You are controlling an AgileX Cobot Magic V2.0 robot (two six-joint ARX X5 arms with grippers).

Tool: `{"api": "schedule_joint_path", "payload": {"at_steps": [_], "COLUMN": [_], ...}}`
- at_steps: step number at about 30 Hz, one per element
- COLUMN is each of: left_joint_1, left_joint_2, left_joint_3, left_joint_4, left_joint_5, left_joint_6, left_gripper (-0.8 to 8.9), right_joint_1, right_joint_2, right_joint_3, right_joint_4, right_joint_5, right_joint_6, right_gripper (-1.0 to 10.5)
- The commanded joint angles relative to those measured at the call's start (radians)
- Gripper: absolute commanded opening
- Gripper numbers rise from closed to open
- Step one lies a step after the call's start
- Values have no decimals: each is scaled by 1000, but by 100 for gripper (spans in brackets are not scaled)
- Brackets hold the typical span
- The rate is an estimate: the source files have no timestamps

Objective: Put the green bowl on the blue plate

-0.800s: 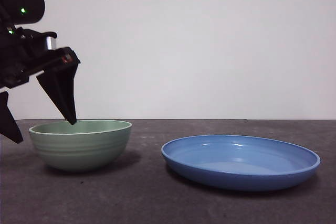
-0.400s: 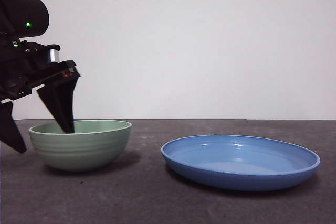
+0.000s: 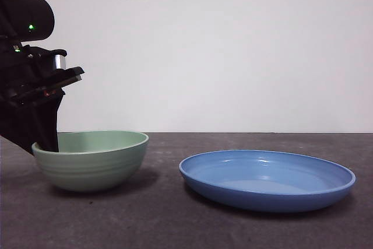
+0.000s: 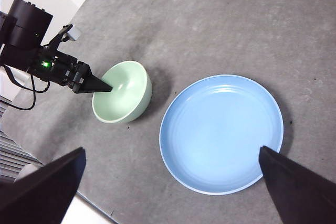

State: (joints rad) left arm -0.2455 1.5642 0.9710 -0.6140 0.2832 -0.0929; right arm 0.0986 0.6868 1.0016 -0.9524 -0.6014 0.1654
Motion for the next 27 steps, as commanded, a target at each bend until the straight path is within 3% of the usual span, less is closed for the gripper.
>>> {"api": "schedule_joint_path", "payload": {"at_steps": [1, 7, 17, 27], "left_joint_1": [-3, -35, -184, -369], "left_joint_2": [14, 14, 42, 259], "left_joint_3": [41, 140, 380, 654], "left_joint_4": [-10, -135, -298, -338], "left_joint_5": [-3, -80, -80, -81], "left_joint_6": [-1, -2, -29, -70], "left_gripper": [15, 15, 15, 15], "right_joint_1": [4, 4, 4, 4], "right_joint_2": [4, 4, 4, 4], "right_joint_3": [17, 17, 17, 17], "right_joint_4": [8, 8, 8, 8], "right_joint_5": [-2, -2, -2, -2], "right_joint_6": [10, 10, 10, 10], "right_gripper": [575, 575, 575, 575]}}
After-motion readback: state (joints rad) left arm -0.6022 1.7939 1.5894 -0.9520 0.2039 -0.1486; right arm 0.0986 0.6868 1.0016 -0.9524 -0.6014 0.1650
